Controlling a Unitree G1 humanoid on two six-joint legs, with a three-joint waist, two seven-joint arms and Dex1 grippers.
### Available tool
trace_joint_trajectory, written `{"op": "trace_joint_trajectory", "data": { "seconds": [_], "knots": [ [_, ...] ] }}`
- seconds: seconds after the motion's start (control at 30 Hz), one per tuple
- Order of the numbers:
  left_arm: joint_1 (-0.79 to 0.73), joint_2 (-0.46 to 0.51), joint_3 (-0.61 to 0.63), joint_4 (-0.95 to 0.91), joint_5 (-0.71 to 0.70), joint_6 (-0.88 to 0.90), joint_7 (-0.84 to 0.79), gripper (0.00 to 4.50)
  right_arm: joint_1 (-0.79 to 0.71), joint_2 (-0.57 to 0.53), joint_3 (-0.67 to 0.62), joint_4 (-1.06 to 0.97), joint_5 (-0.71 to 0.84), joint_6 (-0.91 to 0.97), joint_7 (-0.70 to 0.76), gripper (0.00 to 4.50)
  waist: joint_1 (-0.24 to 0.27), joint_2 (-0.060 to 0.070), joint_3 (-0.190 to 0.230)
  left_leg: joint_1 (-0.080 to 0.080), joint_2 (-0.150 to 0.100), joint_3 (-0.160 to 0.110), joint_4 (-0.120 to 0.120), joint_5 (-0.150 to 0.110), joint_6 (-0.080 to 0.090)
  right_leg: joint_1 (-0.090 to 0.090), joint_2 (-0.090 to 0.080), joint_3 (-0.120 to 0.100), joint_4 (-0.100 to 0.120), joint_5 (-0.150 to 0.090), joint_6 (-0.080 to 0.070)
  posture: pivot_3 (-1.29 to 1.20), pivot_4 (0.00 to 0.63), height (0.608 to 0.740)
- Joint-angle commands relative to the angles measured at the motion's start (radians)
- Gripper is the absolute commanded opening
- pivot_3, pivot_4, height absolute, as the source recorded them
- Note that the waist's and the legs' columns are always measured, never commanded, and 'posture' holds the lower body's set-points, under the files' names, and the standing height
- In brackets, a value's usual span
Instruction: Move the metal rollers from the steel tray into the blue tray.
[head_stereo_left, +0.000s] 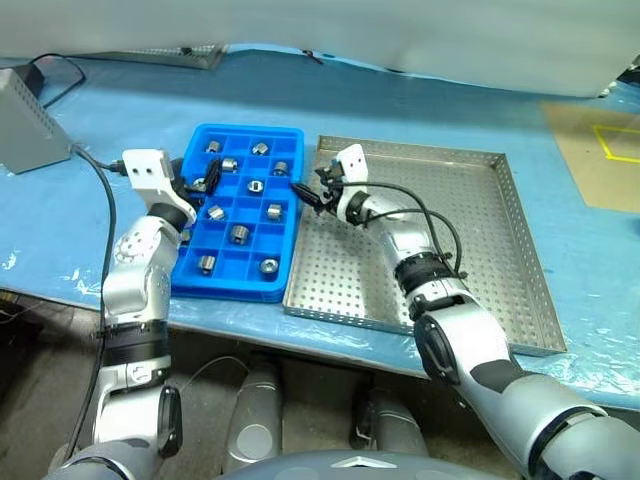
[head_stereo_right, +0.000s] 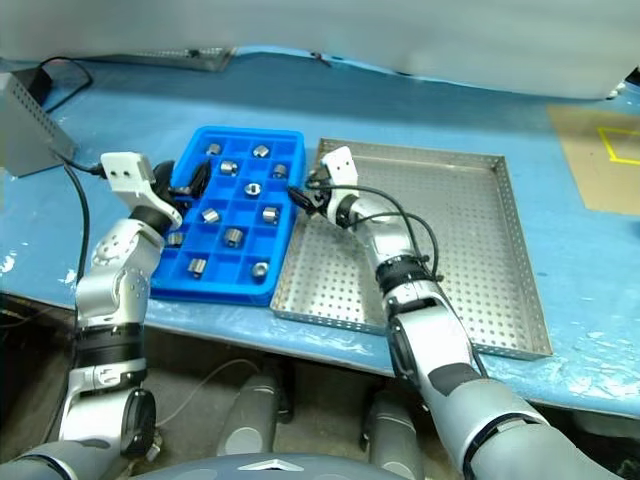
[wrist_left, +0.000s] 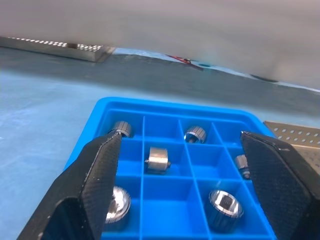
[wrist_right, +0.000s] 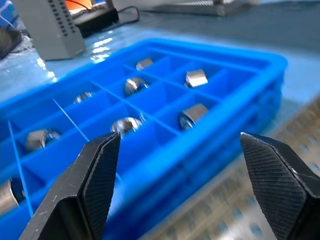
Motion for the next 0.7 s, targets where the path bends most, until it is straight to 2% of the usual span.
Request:
{"op": "trace_joint_trajectory", "data": {
  "seconds": [0.03, 0.13, 0.37, 0.5, 0.7],
  "knots": [
    [0.051, 0.0, -0.031, -0.12, 0.028, -0.032, 0.017, 4.02, -0.059, 0.034, -0.034, 0.038, 0.031, -0.047, -0.001, 3.97, 0.013, 0.0, 0.0, 0.0, 0.0, 0.0, 0.0, 0.0, 0.0, 0.0, 0.0, 0.0, 0.0, 0.0, 0.0, 0.67, 0.15, 0.74],
    [0.117, 0.002, -0.058, -0.196, 0.059, -0.042, 0.033, 4.02, -0.065, 0.051, -0.05, 0.073, 0.042, -0.048, 0.016, 3.97, 0.044, 0.0, 0.0, 0.002, -0.001, -0.001, -0.003, 0.0, 0.0, 0.001, 0.0, 0.0, 0.0, 0.0, 0.0, 0.75, 0.15, 0.74],
    [0.247, -0.001, -0.03, -0.342, 0.084, -0.018, 0.109, 4.02, -0.12, 0.095, -0.027, 0.176, 0.002, -0.09, 0.055, 3.97, 0.125, 0.0, 0.0, 0.005, -0.001, -0.002, -0.011, 0.001, -0.003, -0.001, 0.001, 0.001, 0.0, -0.001, 0.0, 0.9, 0.15, 0.74],
    [0.309, 0.007, -0.017, -0.423, 0.102, 0.019, 0.151, 4.02, -0.133, 0.136, -0.01, 0.212, -0.019, -0.109, 0.069, 3.97, 0.181, 0.0, 0.0, 0.005, -0.001, -0.002, -0.013, 0.001, -0.004, -0.002, 0.002, 0.001, 0.0, -0.006, 0.003, 0.97, 0.15, 0.74],
    [0.399, -0.003, -0.022, -0.523, 0.128, 0.05, 0.188, 4.02, -0.137, 0.185, 0.014, 0.251, -0.052, -0.14, 0.077, 3.97, 0.294, 0.001, 0.001, 0.005, -0.002, -0.004, -0.014, 0.001, -0.004, -0.002, 0.002, 0.003, 0.0, -0.009, 0.006, 1.05, 0.15, 0.74]
  ]
}}
